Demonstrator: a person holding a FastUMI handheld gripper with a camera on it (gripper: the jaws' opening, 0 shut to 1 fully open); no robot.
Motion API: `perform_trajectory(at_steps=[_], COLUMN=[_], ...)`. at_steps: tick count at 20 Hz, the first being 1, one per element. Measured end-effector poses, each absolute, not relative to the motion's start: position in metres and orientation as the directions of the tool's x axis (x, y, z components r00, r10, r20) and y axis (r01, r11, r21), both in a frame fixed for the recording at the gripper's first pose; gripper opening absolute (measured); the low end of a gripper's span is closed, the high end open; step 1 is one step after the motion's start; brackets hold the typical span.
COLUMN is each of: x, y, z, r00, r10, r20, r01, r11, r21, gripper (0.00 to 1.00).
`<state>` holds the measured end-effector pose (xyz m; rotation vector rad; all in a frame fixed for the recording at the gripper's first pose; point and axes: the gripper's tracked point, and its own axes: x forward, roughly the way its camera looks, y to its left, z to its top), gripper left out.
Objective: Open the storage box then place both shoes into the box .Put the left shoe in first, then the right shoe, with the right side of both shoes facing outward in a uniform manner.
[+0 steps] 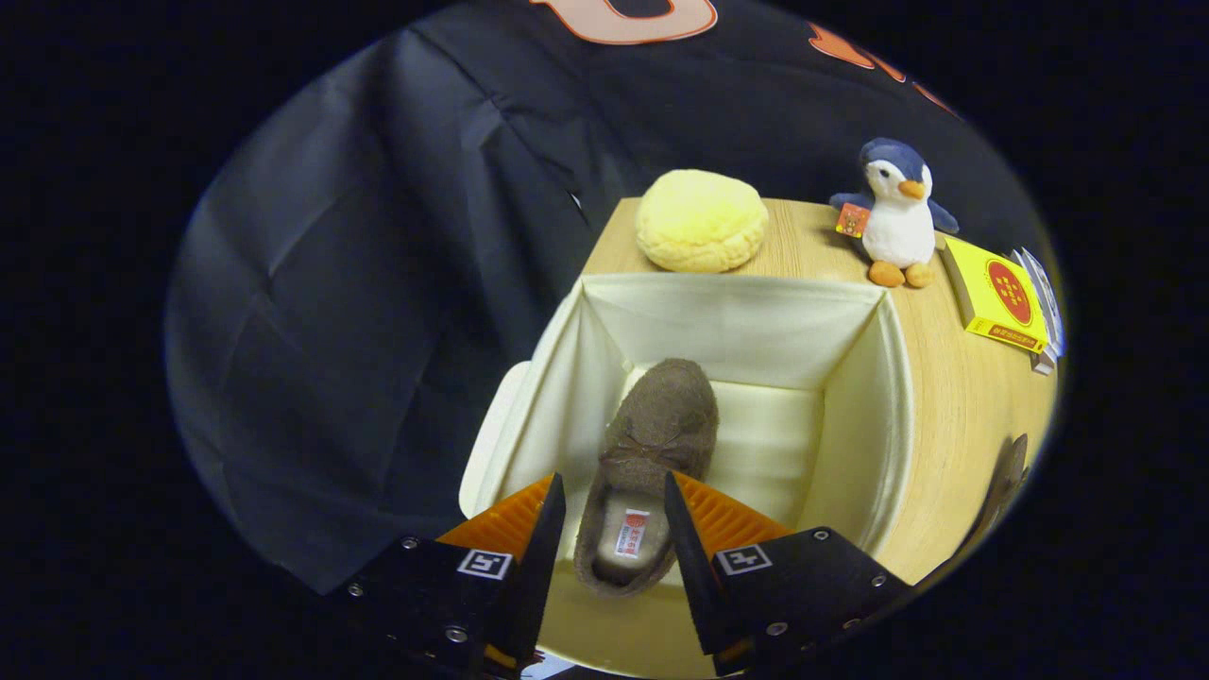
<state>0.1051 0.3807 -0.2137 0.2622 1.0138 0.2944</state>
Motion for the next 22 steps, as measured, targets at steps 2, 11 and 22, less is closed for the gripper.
perform_trajectory(at_steps=[2,11,22], x=[0.099,0.058,0.006], y=[0.363,0.253,0.087], z=[-0.197,-0.149,-0.161], r00=[0.532,0.686,0.773], r10=[0.368,0.334,0.152], r20=[-0.763,-0.646,-0.616], r01=[-0.157,-0.160,-0.020], r11=[0.928,0.936,0.976], r21=[0.338,0.314,0.216], gripper=[0.71,0.92,0.97])
